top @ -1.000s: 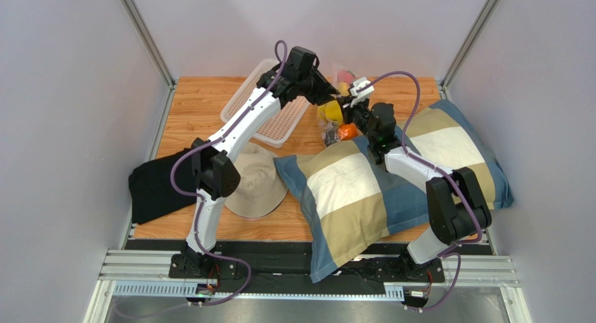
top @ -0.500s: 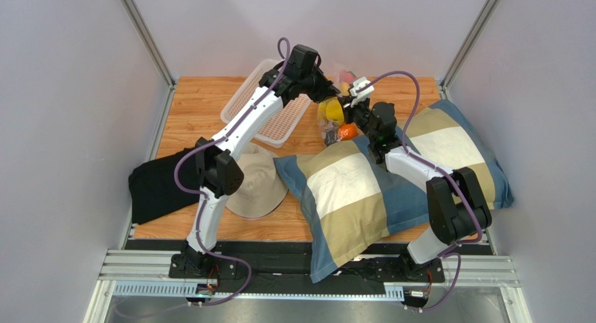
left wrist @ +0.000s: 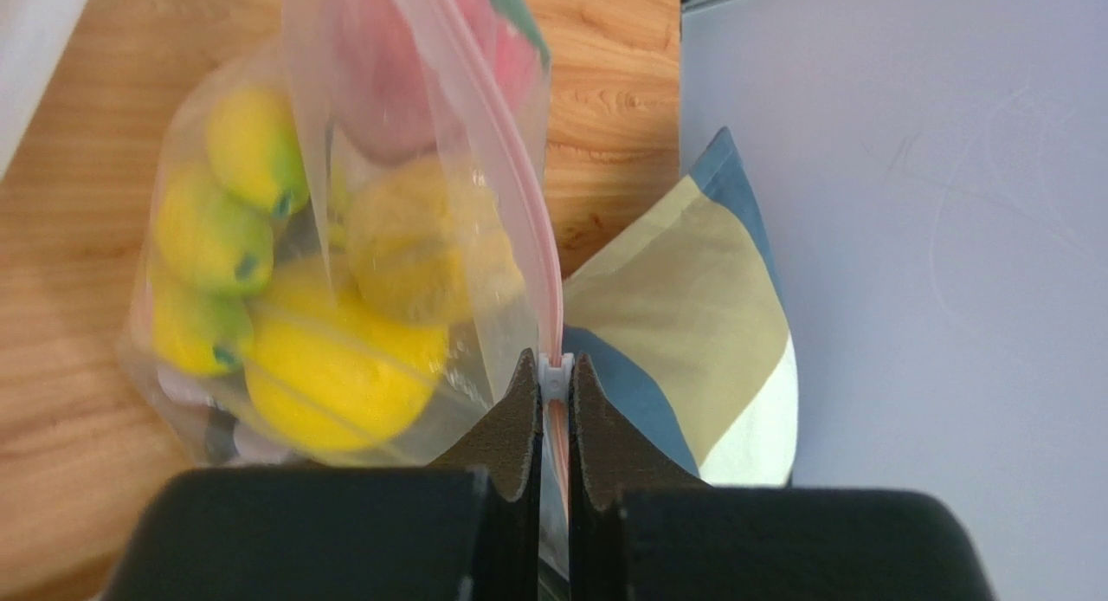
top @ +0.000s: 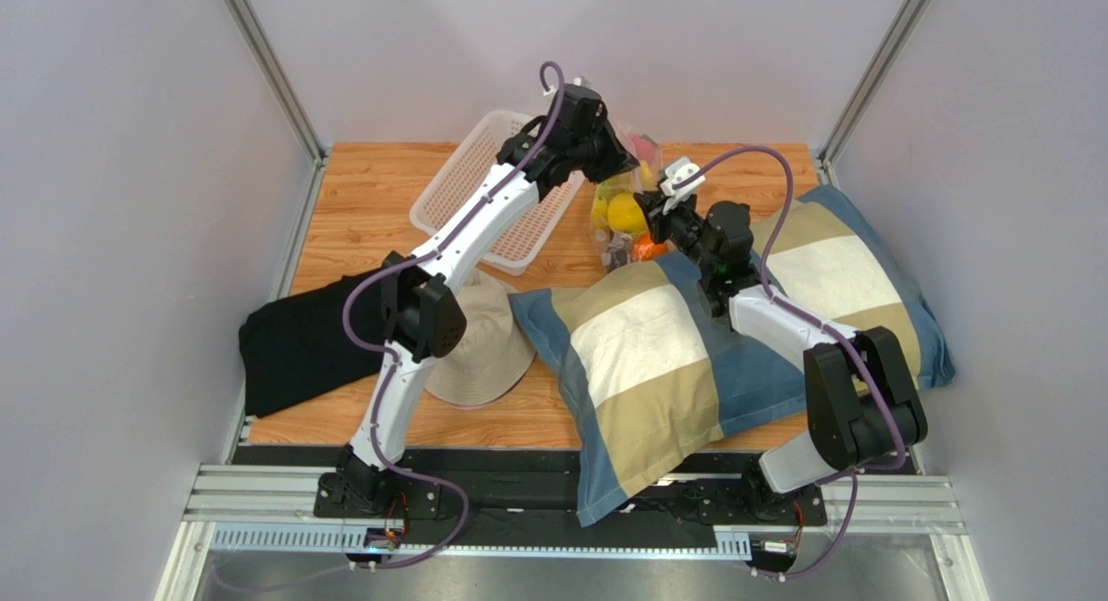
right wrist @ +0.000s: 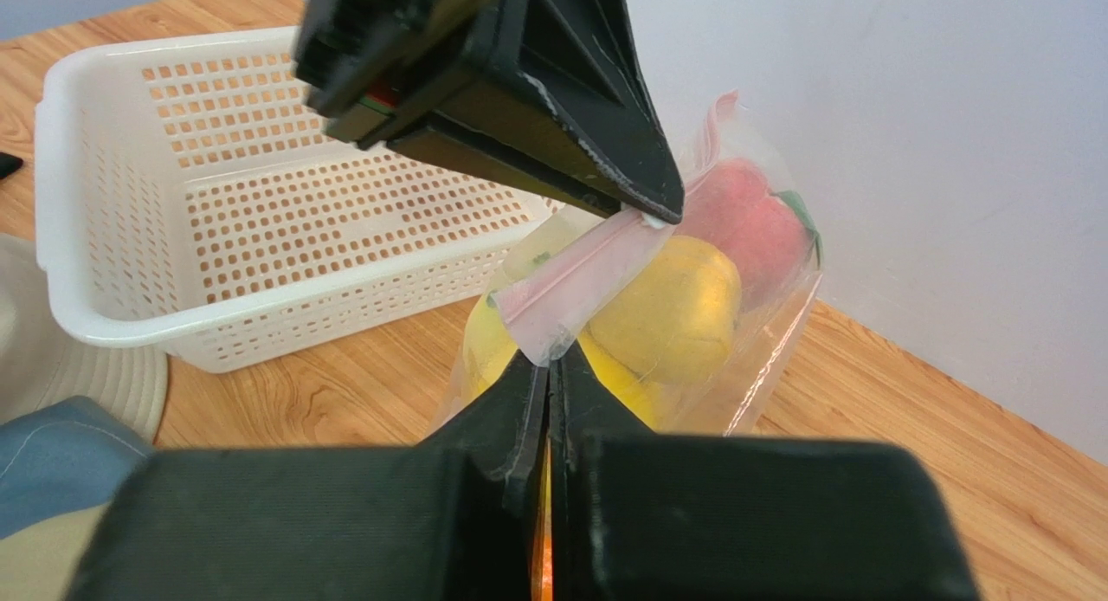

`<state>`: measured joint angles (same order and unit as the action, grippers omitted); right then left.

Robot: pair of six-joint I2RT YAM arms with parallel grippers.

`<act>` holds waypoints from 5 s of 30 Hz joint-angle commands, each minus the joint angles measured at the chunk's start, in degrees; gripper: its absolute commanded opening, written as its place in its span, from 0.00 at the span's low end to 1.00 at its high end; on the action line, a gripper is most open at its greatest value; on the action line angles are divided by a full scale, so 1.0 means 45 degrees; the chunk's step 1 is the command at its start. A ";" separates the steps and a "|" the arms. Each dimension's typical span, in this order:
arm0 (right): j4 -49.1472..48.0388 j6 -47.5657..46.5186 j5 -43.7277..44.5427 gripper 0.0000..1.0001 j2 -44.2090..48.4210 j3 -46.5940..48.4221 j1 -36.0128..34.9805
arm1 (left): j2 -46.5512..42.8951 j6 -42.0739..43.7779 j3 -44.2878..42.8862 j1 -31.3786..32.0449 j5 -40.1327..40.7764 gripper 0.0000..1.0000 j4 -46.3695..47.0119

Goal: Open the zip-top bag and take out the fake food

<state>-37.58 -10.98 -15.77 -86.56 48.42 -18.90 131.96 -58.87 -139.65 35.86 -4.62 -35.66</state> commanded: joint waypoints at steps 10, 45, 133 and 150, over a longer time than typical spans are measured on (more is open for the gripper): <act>-0.0008 -0.0118 -0.1712 0.00 0.1775 -0.0798 0.0293 | 0.1260 0.1734 -0.0995 -0.1287 0.1535 0.00 0.3411; 1.1705 0.5095 0.1999 1.00 0.2342 0.5387 0.0371 | 0.1791 0.1363 -0.0061 -0.1544 -0.0475 0.00 0.9507; 1.6438 0.5917 0.2685 0.00 -0.2834 1.2715 0.0176 | -0.2646 0.3322 0.2323 -0.1152 -0.4401 0.18 0.4448; 1.6203 0.6523 0.2508 0.00 -0.3400 1.4473 0.0000 | -0.0204 0.2943 0.0527 -0.0937 -0.4658 0.14 0.2146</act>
<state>37.56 16.73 -3.57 -101.41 108.12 -18.04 131.26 -48.73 -134.43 31.53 -27.14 -21.19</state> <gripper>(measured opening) 0.011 0.150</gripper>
